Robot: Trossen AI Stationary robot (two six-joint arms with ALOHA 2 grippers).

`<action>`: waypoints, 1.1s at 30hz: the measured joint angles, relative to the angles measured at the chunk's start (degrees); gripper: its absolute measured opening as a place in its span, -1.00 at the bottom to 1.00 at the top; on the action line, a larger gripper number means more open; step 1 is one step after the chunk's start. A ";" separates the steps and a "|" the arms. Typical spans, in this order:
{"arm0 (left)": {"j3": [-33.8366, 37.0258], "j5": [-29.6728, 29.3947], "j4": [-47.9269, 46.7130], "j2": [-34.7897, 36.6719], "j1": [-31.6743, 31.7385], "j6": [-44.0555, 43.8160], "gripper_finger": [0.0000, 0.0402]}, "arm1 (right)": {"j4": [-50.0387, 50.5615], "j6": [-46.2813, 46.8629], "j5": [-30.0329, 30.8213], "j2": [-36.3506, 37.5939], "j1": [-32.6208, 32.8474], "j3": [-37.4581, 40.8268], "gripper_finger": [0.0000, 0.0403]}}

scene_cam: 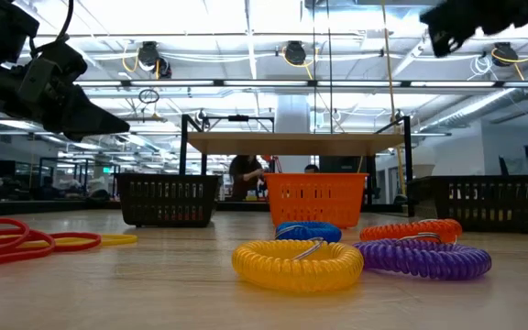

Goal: Pick & Place Office Desk Supplies
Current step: Put the yellow rubber band into the left black bin

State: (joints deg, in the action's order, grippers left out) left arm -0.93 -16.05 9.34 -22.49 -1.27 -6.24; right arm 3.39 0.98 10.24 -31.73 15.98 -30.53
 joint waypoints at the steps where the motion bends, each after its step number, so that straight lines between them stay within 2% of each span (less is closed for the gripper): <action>1: 0.00 -0.02 -0.17 0.01 -0.01 0.02 -0.90 | -1.57 -0.05 -0.07 2.20 -0.35 1.00 -1.00; 8: 0.02 -0.11 -0.34 -0.01 0.01 0.04 -0.90 | -4.76 1.16 -6.07 15.11 -4.42 8.58 -1.00; 15: 0.00 -0.49 -0.32 -0.01 -0.01 0.02 -0.90 | -6.77 3.81 -10.54 22.44 -9.87 15.19 -1.00; 25: 0.00 -0.50 -0.34 -0.01 0.00 0.17 -0.90 | -8.00 3.82 -11.98 27.74 -12.65 21.35 -1.00; 33: 0.00 -0.50 -0.26 -0.01 -0.01 0.09 -0.90 | -11.25 -0.50 -11.74 30.01 -12.65 25.40 -1.00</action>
State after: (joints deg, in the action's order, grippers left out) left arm -0.93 -16.56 9.08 -22.50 -1.28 -6.15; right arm -7.85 0.48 -1.50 -1.72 3.33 -5.14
